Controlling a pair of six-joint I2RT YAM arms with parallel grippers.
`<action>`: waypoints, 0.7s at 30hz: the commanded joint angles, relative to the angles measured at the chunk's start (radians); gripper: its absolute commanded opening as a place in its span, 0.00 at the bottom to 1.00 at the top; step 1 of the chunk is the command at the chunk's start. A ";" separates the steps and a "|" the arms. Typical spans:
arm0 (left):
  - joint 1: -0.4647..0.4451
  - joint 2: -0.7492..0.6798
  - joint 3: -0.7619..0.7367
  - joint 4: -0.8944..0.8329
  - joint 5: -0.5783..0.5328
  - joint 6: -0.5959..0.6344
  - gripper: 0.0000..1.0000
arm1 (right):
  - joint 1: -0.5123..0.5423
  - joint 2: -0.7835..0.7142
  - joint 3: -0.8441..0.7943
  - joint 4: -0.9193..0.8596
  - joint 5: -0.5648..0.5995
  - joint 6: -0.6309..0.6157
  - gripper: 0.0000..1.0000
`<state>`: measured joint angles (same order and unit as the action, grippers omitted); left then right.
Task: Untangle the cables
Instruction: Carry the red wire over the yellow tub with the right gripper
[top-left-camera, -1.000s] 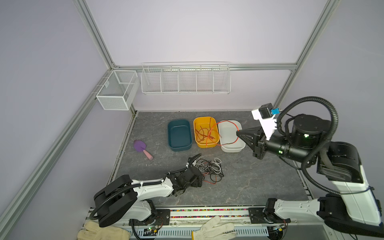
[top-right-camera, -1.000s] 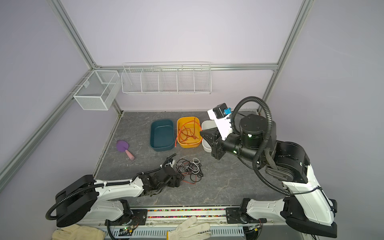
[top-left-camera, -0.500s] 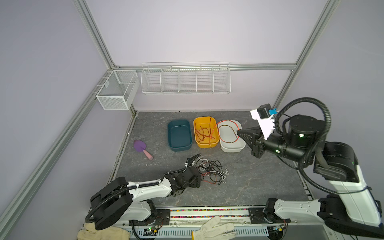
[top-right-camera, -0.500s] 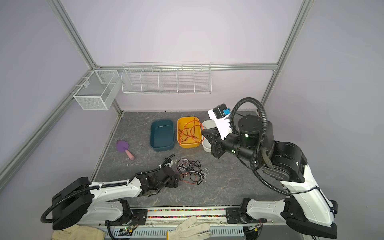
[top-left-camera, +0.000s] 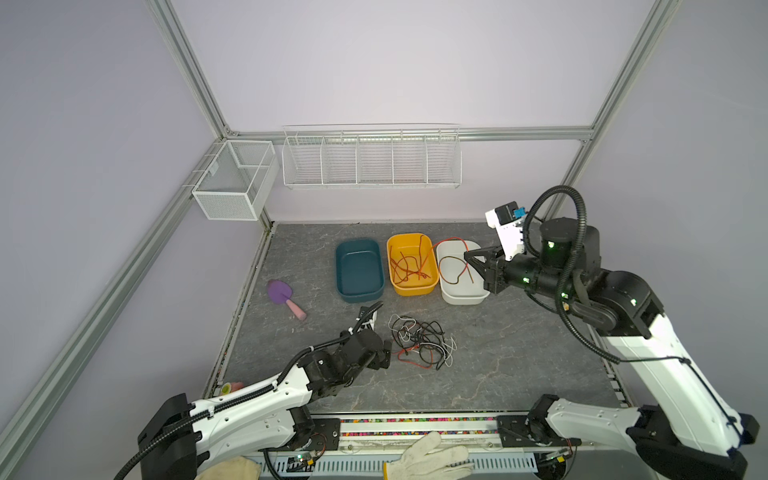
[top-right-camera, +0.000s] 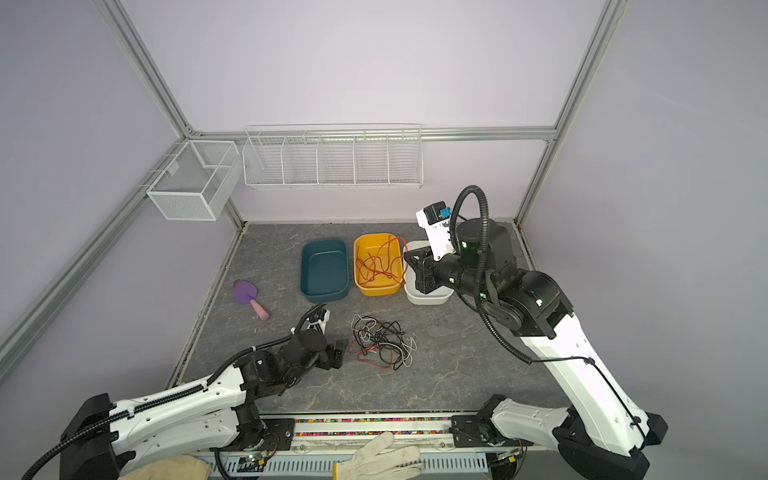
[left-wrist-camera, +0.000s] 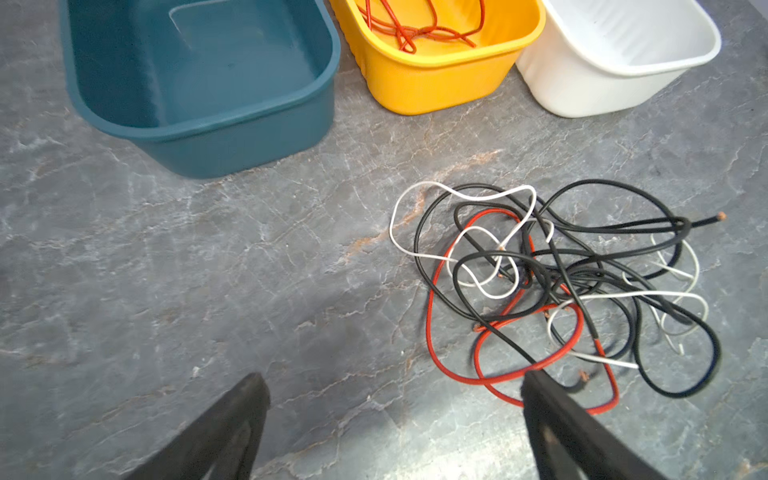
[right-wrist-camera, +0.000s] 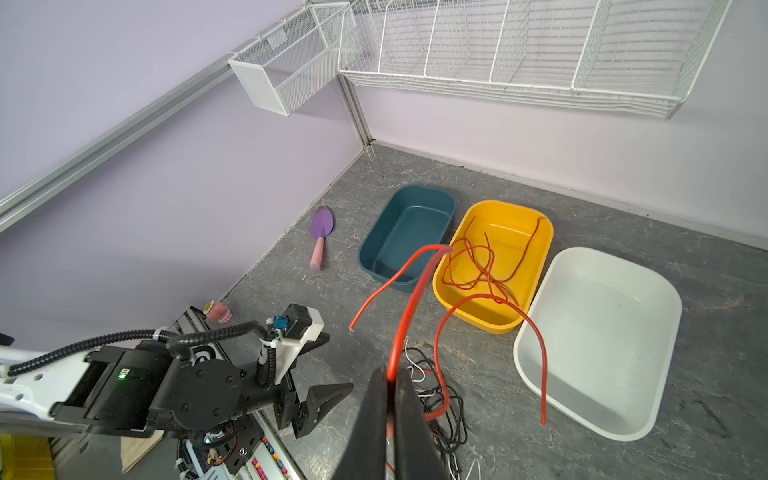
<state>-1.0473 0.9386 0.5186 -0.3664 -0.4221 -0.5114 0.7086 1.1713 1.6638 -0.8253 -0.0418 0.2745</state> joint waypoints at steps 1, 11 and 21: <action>0.004 -0.031 0.062 -0.065 -0.017 0.080 1.00 | -0.036 0.032 -0.042 0.120 -0.099 0.043 0.07; 0.004 0.023 0.259 -0.195 0.043 0.323 0.99 | -0.129 0.210 -0.032 0.242 -0.255 0.096 0.07; 0.005 0.064 0.201 -0.118 0.203 0.671 0.99 | -0.187 0.433 0.026 0.290 -0.320 0.154 0.07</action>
<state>-1.0473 0.9867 0.7452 -0.4950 -0.2989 0.0208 0.5316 1.5631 1.6634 -0.5682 -0.3195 0.3950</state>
